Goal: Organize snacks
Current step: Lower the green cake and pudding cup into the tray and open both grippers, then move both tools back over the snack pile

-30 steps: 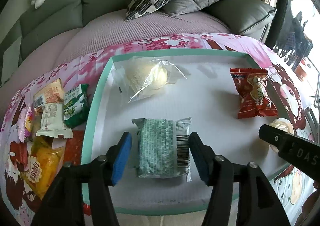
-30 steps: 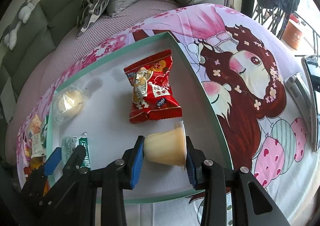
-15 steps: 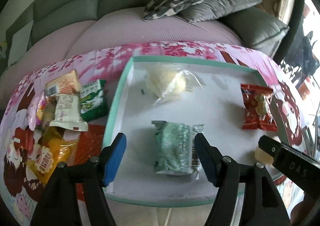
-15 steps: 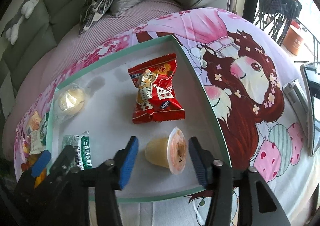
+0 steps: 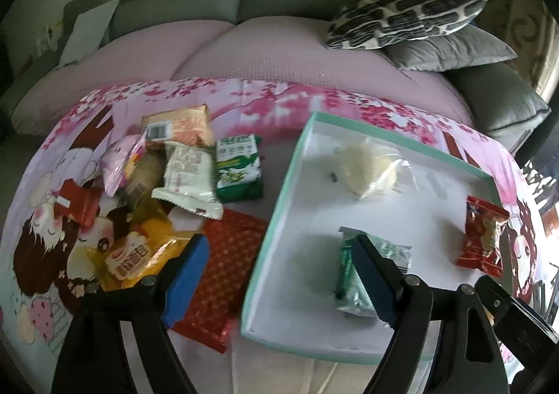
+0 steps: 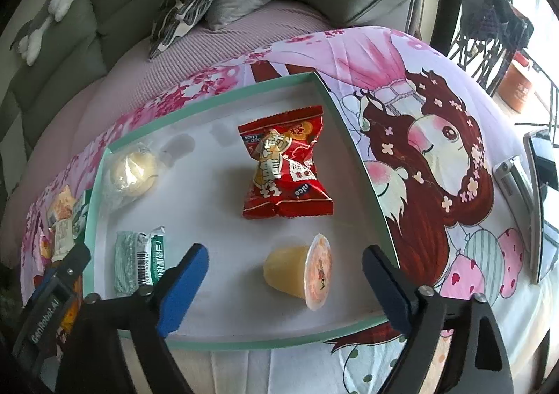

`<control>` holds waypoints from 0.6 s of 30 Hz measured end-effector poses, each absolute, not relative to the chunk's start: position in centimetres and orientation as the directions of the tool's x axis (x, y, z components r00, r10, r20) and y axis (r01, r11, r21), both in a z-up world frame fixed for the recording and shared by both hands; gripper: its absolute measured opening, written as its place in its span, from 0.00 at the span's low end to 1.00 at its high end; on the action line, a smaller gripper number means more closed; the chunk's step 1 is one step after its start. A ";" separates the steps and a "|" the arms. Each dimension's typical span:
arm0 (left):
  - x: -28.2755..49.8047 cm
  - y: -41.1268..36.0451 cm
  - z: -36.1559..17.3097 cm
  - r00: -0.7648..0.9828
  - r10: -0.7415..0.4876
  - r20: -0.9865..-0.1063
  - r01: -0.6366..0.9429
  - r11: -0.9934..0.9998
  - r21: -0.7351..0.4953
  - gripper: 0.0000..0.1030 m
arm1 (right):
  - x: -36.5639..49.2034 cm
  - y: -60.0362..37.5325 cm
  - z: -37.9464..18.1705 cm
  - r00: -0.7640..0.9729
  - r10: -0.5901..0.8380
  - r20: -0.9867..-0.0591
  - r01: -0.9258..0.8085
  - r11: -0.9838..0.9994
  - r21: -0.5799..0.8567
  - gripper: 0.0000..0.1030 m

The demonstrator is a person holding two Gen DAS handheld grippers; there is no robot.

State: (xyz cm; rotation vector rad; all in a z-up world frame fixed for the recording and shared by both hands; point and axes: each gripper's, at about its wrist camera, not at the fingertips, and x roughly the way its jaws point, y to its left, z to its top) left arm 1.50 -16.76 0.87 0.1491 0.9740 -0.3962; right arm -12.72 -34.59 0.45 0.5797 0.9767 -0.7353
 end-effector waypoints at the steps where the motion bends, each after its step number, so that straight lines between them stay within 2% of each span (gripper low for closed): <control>1: 1.7 -16.5 0.7 0.496 -0.254 -0.831 0.380 0.923 -0.056 0.93 | -12.6 -34.5 0.5 0.360 -0.300 -0.883 0.769 0.631 0.099 1.00; 3: 2.0 -15.9 0.5 0.500 -0.246 -0.830 0.350 0.935 -0.067 1.00 | -12.5 -34.3 0.6 0.367 -0.304 -0.879 0.761 0.641 0.096 1.00; 13: 2.3 -15.4 0.3 0.500 -0.229 -0.835 0.341 0.939 -0.053 1.00 | -12.2 -34.0 0.6 0.429 -0.267 -0.863 0.738 0.655 0.164 1.00; 18: 2.4 -14.8 0.7 0.497 -0.238 -0.834 0.339 0.938 -0.066 1.00 | -11.4 -33.2 0.5 0.397 -0.284 -0.873 0.716 0.690 0.102 1.00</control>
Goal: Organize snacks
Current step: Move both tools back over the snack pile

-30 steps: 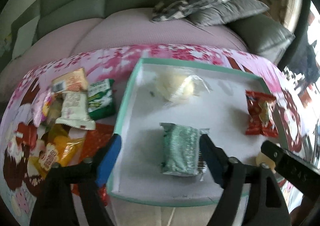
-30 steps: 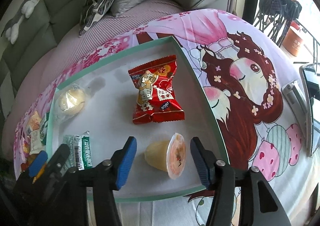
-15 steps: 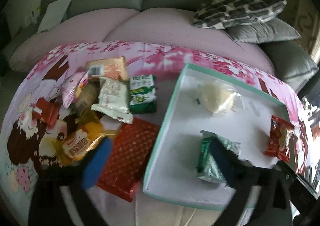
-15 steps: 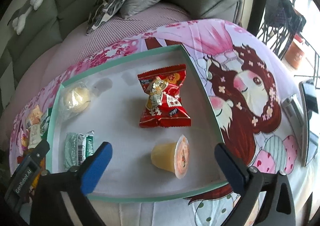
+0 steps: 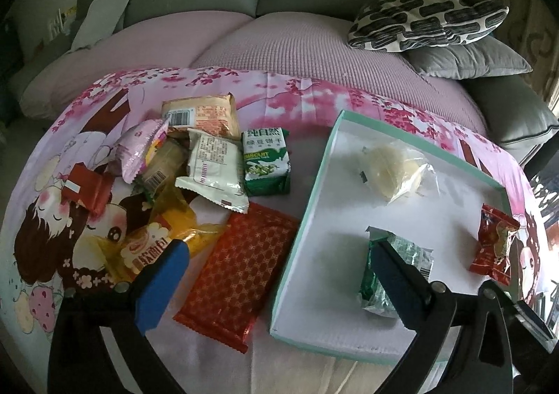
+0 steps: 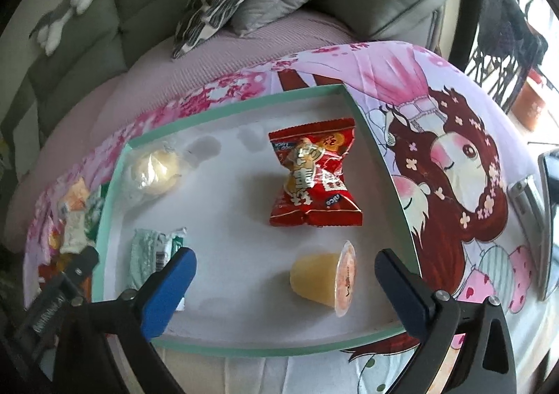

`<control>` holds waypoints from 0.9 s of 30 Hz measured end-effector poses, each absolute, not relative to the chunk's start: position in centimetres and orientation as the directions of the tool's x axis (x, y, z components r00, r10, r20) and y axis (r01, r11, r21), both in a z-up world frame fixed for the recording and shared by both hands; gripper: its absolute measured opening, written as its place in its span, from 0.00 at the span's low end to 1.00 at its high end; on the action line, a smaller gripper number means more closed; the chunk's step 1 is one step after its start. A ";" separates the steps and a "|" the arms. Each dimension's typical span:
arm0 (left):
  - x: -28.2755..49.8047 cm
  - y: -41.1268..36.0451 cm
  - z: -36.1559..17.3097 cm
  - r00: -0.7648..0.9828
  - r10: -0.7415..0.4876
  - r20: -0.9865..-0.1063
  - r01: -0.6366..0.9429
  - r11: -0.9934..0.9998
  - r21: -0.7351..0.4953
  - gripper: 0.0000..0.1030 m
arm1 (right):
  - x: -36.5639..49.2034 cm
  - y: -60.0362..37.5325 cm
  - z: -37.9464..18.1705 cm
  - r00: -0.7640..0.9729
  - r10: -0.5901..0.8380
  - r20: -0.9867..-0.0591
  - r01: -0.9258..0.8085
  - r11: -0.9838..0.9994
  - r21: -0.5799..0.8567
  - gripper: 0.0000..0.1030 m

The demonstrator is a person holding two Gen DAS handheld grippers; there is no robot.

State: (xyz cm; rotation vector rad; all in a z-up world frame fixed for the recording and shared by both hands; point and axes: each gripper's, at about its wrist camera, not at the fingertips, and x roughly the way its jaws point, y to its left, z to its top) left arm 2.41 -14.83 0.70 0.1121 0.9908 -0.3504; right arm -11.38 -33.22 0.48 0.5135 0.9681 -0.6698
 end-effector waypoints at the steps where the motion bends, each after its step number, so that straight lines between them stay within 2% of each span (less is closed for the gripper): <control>1: 2.4 -14.7 0.9 0.503 -0.235 -0.831 0.339 0.939 -0.060 1.00 | -11.2 -33.0 0.4 0.392 -0.286 -0.874 0.713 0.695 0.092 1.00; 14: 3.7 -9.1 3.3 0.560 -0.216 -0.800 0.259 0.963 -0.079 1.00 | -9.8 -30.6 1.1 0.464 -0.245 -0.851 0.654 0.743 0.142 1.00; 23: 6.4 -1.0 5.0 0.609 -0.138 -0.781 0.077 0.990 -0.114 1.00 | -8.6 -28.7 1.2 0.484 -0.234 -0.843 0.629 0.763 0.150 1.00; 27: 7.7 2.6 5.4 0.618 -0.086 -0.781 -0.013 0.993 -0.120 1.00 | -7.3 -27.0 1.0 0.468 -0.258 -0.845 0.597 0.797 0.087 1.00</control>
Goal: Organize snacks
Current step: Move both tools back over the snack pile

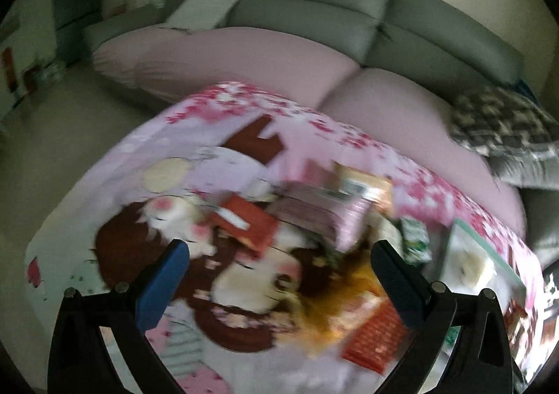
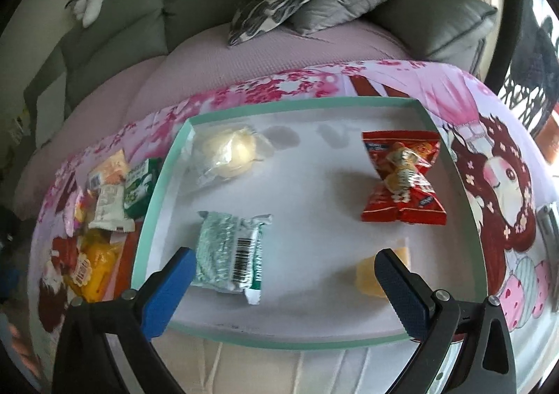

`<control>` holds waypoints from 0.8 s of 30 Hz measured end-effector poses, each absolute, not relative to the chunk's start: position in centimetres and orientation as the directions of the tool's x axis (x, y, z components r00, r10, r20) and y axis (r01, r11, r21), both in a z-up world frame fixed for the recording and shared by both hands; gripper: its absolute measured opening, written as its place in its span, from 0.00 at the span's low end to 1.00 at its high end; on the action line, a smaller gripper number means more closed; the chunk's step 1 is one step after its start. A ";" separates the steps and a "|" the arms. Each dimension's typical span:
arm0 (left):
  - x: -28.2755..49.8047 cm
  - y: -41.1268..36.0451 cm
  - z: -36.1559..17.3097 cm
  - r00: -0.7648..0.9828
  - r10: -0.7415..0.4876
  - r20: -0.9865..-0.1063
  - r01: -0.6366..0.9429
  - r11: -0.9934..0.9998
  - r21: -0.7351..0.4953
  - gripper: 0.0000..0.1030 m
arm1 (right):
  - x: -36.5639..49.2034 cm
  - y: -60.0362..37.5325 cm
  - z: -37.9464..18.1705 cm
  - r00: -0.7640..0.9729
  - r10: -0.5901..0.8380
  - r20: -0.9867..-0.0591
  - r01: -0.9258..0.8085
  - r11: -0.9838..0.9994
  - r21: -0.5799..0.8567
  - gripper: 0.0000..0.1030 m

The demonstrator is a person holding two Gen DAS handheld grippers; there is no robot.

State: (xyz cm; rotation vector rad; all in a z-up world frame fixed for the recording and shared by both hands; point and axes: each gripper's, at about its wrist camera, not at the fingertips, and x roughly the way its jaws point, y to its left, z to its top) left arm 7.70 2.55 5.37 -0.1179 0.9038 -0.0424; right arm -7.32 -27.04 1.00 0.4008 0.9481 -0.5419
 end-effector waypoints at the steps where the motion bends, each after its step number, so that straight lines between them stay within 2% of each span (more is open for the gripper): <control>1: 8.0 3.4 5.4 0.619 -0.068 -0.783 -0.038 0.993 -0.116 1.00 | -7.1 -26.6 1.0 0.467 -0.265 -0.844 0.585 0.808 0.070 1.00; 3: 8.4 4.7 5.2 0.611 -0.051 -0.790 -0.076 0.990 -0.122 1.00 | -6.5 -25.6 1.2 0.483 -0.268 -0.833 0.555 0.830 0.055 1.00; 9: 9.4 7.3 4.5 0.587 -0.061 -0.808 -0.114 0.981 -0.157 1.00 | -5.2 -23.9 1.4 0.598 -0.070 -0.799 0.488 0.822 0.293 1.00; 13: 10.2 7.8 3.7 0.560 -0.075 -0.825 -0.087 0.985 -0.149 1.00 | -3.2 -21.3 1.5 0.577 -0.097 -0.811 0.462 0.858 0.226 1.00; 18: 11.3 8.3 2.5 0.539 -0.074 -0.839 -0.039 0.993 -0.112 1.00 | -1.7 -19.6 1.2 0.597 -0.057 -0.800 0.453 0.847 0.277 1.00; 21: 12.1 9.2 1.8 0.527 -0.095 -0.845 -0.044 0.989 -0.139 1.00 | -1.2 -18.6 2.0 0.610 -0.117 -0.783 0.491 0.832 0.258 1.00; 24: 12.8 10.2 1.4 0.528 -0.141 -0.837 -0.042 0.981 -0.192 1.00 | -0.2 -17.9 2.6 0.633 -0.072 -0.771 0.454 0.841 0.294 1.00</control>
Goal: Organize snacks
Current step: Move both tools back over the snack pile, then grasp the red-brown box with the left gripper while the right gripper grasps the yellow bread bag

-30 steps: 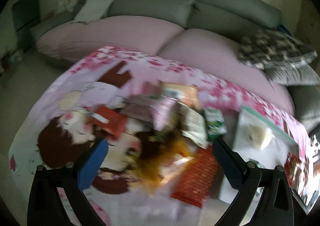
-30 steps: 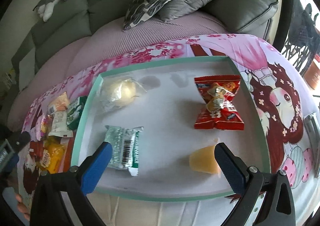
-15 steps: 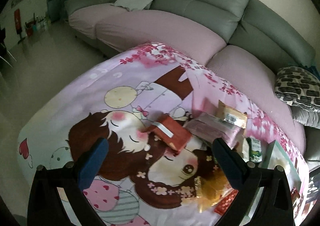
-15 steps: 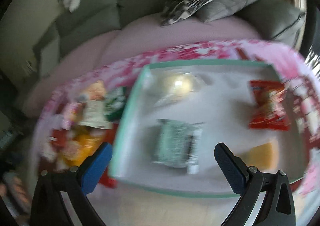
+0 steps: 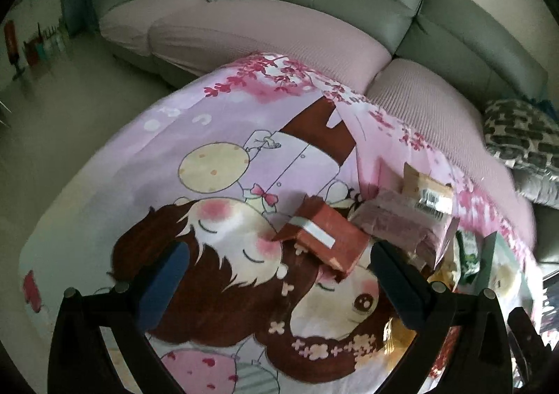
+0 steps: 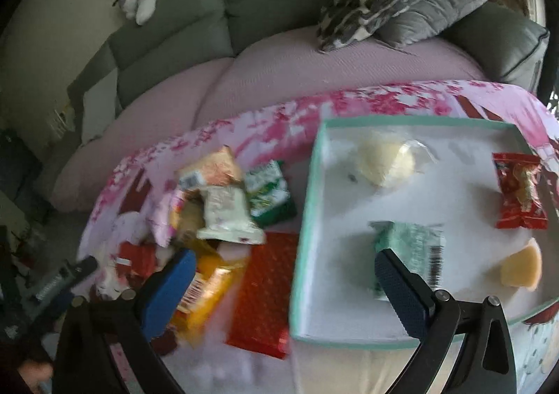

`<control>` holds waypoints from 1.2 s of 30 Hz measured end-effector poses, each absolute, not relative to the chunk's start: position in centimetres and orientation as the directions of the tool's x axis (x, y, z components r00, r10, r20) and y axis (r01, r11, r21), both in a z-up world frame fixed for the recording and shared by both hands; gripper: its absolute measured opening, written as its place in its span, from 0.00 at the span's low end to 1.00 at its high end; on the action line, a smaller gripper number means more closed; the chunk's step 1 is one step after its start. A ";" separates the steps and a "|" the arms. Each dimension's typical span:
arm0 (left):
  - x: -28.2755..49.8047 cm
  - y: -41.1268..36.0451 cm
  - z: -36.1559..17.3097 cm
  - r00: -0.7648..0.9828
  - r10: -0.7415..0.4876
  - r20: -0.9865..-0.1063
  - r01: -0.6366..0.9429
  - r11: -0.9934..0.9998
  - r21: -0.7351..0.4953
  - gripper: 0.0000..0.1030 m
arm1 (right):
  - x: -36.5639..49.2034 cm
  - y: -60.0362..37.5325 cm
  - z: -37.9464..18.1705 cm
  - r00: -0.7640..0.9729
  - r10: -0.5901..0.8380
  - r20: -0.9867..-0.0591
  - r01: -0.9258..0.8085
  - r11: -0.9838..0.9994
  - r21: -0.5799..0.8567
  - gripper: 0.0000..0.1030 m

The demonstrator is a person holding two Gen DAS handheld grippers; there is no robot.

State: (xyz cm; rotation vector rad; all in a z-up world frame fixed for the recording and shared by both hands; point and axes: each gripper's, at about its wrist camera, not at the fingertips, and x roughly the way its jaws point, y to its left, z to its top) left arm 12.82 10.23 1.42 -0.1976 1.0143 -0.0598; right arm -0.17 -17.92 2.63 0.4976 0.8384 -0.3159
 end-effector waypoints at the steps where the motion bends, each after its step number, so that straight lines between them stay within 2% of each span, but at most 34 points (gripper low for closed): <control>1: 13.0 10.5 1.4 0.532 -0.148 -0.833 -0.045 0.978 -0.203 1.00 | 0.3 -17.4 2.8 0.639 -0.049 -0.768 0.432 0.849 0.305 1.00; 8: 14.1 10.4 1.6 0.583 -0.134 -0.801 0.002 0.987 -0.163 1.00 | 2.6 -14.3 2.4 0.624 0.069 -0.779 0.331 0.879 0.343 1.00; 13: 15.1 9.0 0.9 0.551 -0.169 -0.817 0.097 0.986 -0.138 1.00 | 3.6 -12.5 1.6 0.578 0.039 -0.815 0.362 0.883 0.299 1.00; 20: 16.1 8.8 -0.6 0.520 -0.148 -0.841 0.121 0.988 -0.099 1.00 | 5.3 -11.9 -0.4 0.481 0.009 -0.877 0.445 0.859 0.253 1.00; 26: 16.7 7.5 -1.7 0.496 -0.188 -0.848 0.178 0.978 -0.113 0.99 | 6.3 -11.6 -2.5 0.448 0.066 -0.892 0.446 0.848 0.287 0.83; 29: 16.8 6.5 -2.2 0.477 -0.196 -0.857 0.208 0.972 -0.107 0.92 | 6.5 -11.5 -3.5 0.433 0.070 -0.898 0.449 0.848 0.283 0.73; 34: 17.0 4.7 -3.9 0.421 -0.214 -0.882 0.260 0.960 -0.109 0.87 | 7.1 -10.9 -4.6 0.409 0.100 -0.907 0.430 0.856 0.289 0.68; 36: 17.0 4.2 -4.1 0.424 -0.177 -0.888 0.267 0.962 -0.064 0.85 | 7.3 -10.7 -4.8 0.406 0.098 -0.909 0.425 0.860 0.282 0.68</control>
